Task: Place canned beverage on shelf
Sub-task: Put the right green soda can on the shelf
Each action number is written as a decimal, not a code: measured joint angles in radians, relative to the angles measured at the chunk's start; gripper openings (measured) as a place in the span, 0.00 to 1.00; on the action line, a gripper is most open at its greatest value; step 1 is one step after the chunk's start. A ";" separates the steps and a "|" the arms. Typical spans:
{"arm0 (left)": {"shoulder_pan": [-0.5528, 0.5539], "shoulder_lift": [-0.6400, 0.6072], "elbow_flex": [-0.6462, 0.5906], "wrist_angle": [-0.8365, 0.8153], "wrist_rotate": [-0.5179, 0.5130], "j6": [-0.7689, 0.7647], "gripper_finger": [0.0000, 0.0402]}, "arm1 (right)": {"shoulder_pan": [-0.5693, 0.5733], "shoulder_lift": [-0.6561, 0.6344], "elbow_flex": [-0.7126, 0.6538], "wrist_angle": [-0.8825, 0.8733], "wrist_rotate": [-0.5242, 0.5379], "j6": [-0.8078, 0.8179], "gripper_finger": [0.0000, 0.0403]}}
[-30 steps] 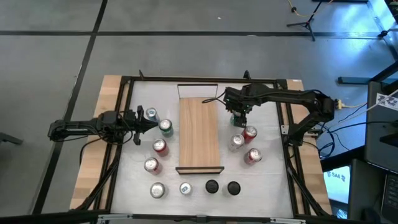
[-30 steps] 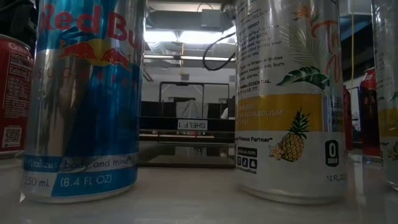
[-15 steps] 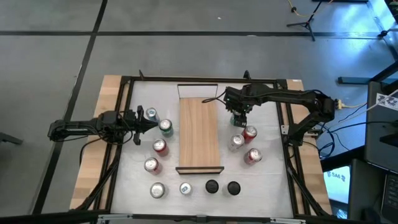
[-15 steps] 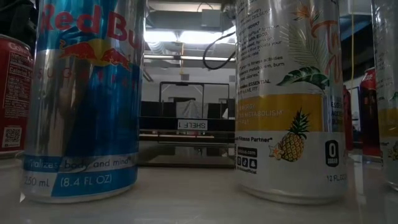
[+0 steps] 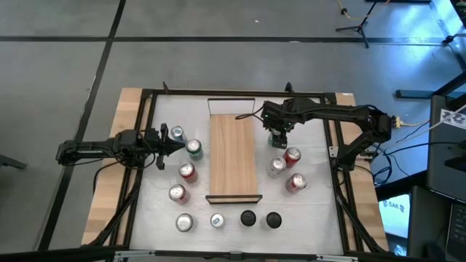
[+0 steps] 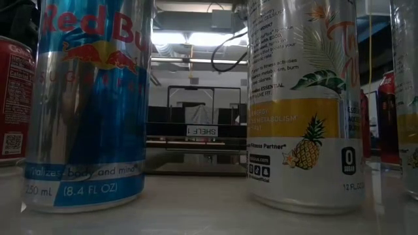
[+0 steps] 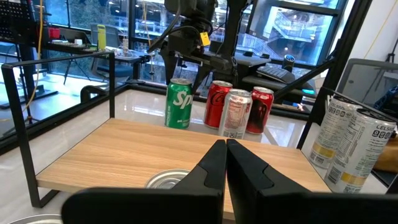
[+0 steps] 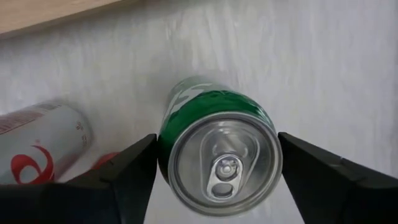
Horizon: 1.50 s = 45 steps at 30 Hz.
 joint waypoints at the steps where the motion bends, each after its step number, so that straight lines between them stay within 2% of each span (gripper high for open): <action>1: 0.000 0.000 0.000 0.000 0.000 0.000 0.02 | 0.000 0.002 0.000 0.000 0.000 0.000 0.77; 13: 0.000 0.000 0.000 0.000 0.000 0.000 0.02 | 0.000 0.044 0.003 0.005 0.000 0.000 0.76; 20: 0.000 0.000 0.000 0.000 0.000 0.000 0.02 | 0.000 0.045 0.002 0.005 0.000 0.000 0.66; 24: 0.000 0.000 0.000 0.000 0.000 0.000 0.02 | 0.000 0.046 0.008 -0.002 -0.002 -0.004 0.65; 45: 0.000 0.000 0.000 0.000 0.000 0.000 0.02 | 0.000 0.052 0.352 -0.089 -0.068 -0.079 0.66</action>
